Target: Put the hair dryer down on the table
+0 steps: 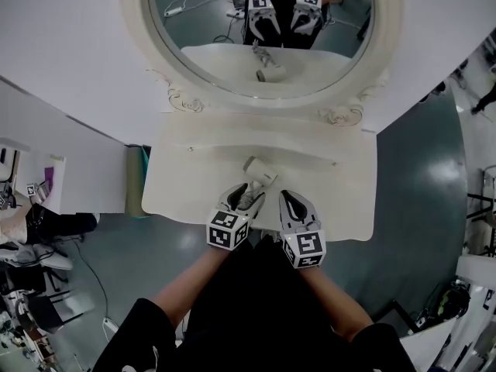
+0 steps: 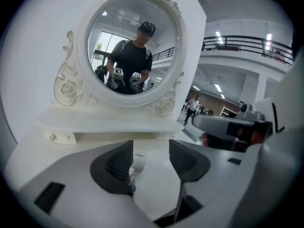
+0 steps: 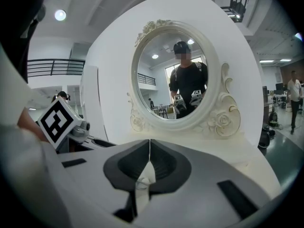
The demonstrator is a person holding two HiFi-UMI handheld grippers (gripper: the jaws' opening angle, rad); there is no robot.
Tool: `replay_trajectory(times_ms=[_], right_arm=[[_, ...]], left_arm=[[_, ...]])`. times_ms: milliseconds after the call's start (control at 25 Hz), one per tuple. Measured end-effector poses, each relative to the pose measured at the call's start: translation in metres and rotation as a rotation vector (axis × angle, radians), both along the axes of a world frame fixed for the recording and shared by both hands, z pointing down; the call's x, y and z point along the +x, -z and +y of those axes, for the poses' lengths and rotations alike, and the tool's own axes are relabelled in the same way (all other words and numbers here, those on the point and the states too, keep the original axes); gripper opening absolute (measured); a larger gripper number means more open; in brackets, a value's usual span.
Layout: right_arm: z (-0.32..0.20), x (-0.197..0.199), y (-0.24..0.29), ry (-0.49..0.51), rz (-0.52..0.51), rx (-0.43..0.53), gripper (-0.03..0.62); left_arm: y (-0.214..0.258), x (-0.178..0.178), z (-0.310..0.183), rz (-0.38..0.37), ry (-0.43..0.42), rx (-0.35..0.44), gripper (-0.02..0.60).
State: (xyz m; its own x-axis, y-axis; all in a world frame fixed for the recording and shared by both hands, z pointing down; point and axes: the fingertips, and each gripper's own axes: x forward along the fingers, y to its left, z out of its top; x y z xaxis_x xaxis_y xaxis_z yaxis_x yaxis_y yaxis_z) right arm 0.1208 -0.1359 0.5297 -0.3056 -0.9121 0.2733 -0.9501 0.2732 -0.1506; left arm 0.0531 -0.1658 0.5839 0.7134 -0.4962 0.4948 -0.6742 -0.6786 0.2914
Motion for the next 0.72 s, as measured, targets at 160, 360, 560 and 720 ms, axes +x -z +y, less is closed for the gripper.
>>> replay_trajectory(times_ms=[160, 360, 560, 720], right_arm=[[-0.004, -0.004, 0.016, -0.024, -0.01, 0.017, 0.018], [-0.009, -0.009, 0.027, -0.052, -0.004, 0.023, 0.019], [-0.007, -0.02, 0.036, -0.083, 0.003, 0.003, 0.018], [-0.009, -0.043, 0.052, -0.087, 0.012, 0.016, 0.018]], left_arm=[[0.041, -0.001, 0.001, 0.051, 0.033, 0.09, 0.249], [0.082, -0.029, 0.0, 0.135, 0.097, 0.187, 0.204], [0.095, -0.061, -0.003, 0.167, 0.158, 0.192, 0.113], [0.111, -0.082, -0.008, 0.16, 0.155, 0.236, 0.04]])
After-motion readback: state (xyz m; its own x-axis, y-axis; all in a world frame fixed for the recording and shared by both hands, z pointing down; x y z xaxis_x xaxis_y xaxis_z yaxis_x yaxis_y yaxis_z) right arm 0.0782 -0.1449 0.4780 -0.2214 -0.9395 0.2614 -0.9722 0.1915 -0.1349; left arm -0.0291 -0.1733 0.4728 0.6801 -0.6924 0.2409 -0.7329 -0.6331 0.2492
